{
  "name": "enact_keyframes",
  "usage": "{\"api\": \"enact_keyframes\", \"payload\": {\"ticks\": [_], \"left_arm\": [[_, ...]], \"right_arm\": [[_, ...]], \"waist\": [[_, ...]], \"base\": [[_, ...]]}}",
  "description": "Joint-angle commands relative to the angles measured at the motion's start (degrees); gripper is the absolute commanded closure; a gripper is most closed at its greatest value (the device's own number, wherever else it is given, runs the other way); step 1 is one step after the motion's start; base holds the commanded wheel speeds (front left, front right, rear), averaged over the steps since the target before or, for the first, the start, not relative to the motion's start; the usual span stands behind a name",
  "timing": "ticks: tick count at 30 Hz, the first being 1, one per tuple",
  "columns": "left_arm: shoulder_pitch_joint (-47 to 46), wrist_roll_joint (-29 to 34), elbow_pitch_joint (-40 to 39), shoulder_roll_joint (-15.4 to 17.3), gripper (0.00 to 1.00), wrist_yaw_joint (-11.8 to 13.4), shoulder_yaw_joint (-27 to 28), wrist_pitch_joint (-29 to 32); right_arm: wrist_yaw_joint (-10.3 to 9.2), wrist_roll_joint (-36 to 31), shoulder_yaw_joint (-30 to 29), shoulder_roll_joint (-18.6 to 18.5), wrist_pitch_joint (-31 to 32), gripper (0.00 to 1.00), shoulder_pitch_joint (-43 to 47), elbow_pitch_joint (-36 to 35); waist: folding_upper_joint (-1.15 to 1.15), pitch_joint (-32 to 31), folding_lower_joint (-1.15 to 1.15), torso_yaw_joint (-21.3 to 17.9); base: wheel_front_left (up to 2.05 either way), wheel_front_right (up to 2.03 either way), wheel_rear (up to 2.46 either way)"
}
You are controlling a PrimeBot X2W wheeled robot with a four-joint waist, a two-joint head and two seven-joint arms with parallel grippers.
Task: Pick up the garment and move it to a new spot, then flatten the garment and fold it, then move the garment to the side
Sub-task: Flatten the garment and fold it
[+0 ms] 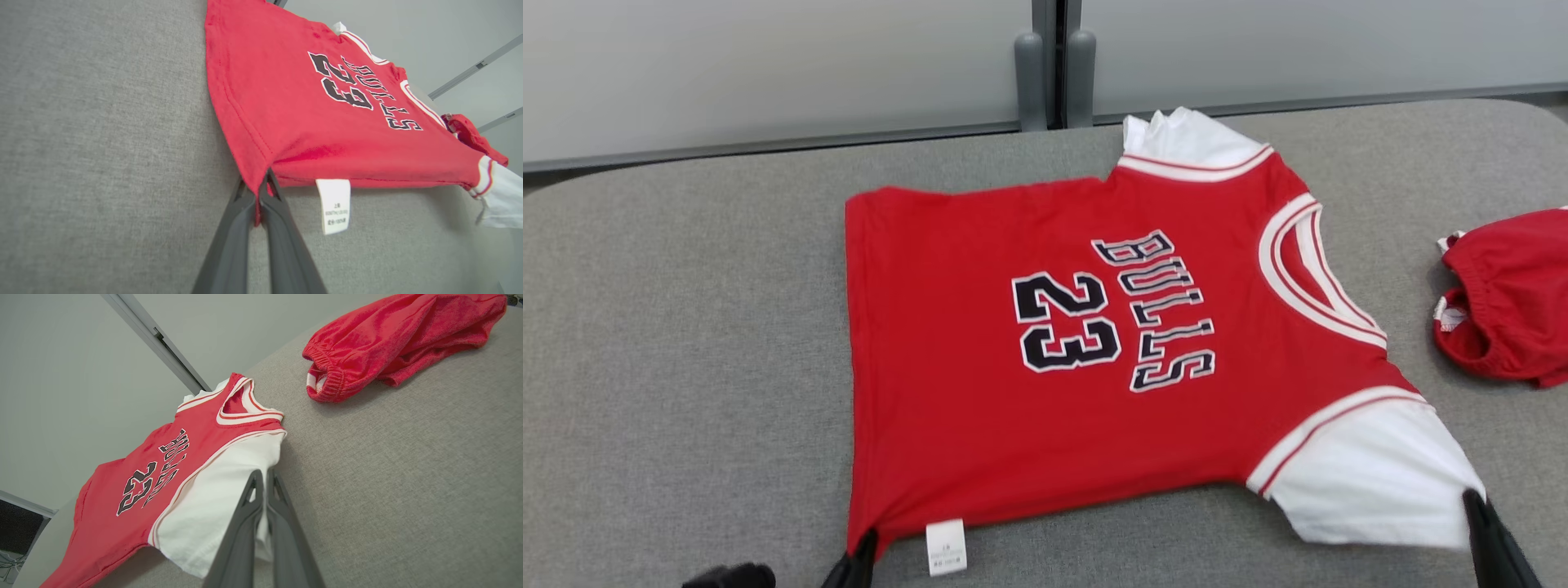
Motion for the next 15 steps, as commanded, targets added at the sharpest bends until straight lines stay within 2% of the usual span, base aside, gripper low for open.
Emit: {"api": "enact_keyframes", "payload": {"ticks": [1,6,11,15], "left_arm": [[2.28,-0.35,-2.07,0.00,1.00,1.30,0.07,-0.60],[7.27,-0.98,-9.32,-0.06,1.00,3.03,-1.08,0.40],[3.90,-1.83,-13.04,1.05,1.00,3.52,-0.31,3.23],[-2.96,-3.19,-15.34,1.14,1.00,3.53,0.77,7.36]], "right_arm": [[0.01,-0.45,0.02,0.06,-1.03,1.00,2.61,-0.79],[0.01,-0.49,0.82,0.18,-2.44,1.00,6.25,-1.94],[0.01,-2.38,1.15,0.21,-0.43,1.00,0.08,-2.42],[0.01,-4.67,1.37,-1.06,3.99,1.00,-9.22,-1.51]], "waist": [[0.00,-2.36,0.00,0.12],[0.00,-1.33,0.00,0.23],[0.00,1.88,0.00,0.20],[0.00,5.72,0.00,1.24]], "base": [[0.00,0.00,0.00],[0.00,0.00,0.00],[0.00,0.00,0.00],[0.00,0.00,0.00]]}}
